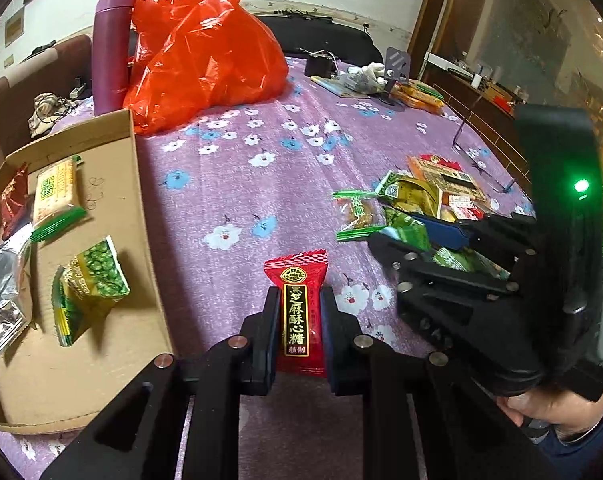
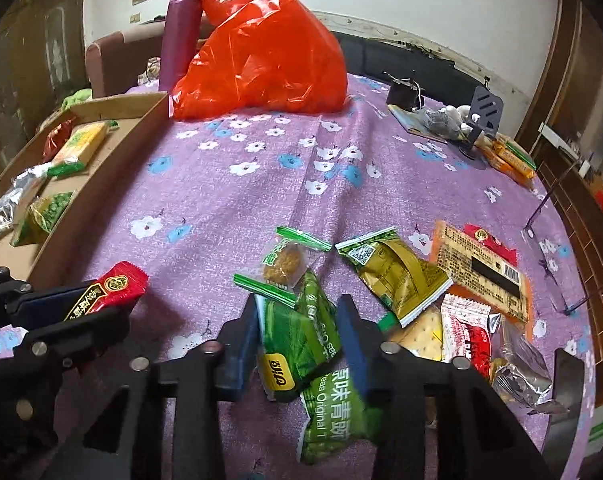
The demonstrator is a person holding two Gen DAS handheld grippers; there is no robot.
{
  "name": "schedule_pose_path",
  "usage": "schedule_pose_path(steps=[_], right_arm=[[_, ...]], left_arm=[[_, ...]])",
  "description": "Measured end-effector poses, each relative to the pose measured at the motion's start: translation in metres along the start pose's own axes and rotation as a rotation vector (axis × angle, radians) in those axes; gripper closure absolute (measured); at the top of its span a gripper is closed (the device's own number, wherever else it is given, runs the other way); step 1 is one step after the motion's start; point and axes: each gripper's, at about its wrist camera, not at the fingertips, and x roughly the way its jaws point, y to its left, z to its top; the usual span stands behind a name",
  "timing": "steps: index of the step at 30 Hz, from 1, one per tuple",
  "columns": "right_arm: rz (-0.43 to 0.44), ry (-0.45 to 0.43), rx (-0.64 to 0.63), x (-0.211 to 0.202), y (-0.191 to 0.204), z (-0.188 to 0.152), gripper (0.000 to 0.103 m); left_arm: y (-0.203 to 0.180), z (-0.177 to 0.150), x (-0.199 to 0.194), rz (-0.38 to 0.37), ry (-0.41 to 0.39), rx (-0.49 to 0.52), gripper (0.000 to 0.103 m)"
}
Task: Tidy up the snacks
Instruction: 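Grasp a green snack bag with the right gripper and lift it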
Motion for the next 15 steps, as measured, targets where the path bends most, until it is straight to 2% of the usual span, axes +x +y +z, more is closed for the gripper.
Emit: schedule_pose_path(steps=[6, 9, 13, 15], right_arm=[[0.083, -0.065, 0.063, -0.013, -0.005, 0.005, 0.071], [0.154, -0.144, 0.091, -0.028, -0.006, 0.008, 0.071], [0.249, -0.204, 0.133, -0.039, -0.005, 0.011, 0.071], [0.329, -0.228, 0.192, -0.043, -0.013, 0.011, 0.070]], left_arm=[[0.005, 0.002, -0.003, 0.006, -0.010, -0.016, 0.085], [0.008, 0.003, -0.007, 0.006, -0.020, -0.026, 0.085], [0.010, 0.005, -0.011, 0.009, -0.031, -0.032, 0.085], [0.011, 0.006, -0.013, 0.010, -0.035, -0.035, 0.085]])
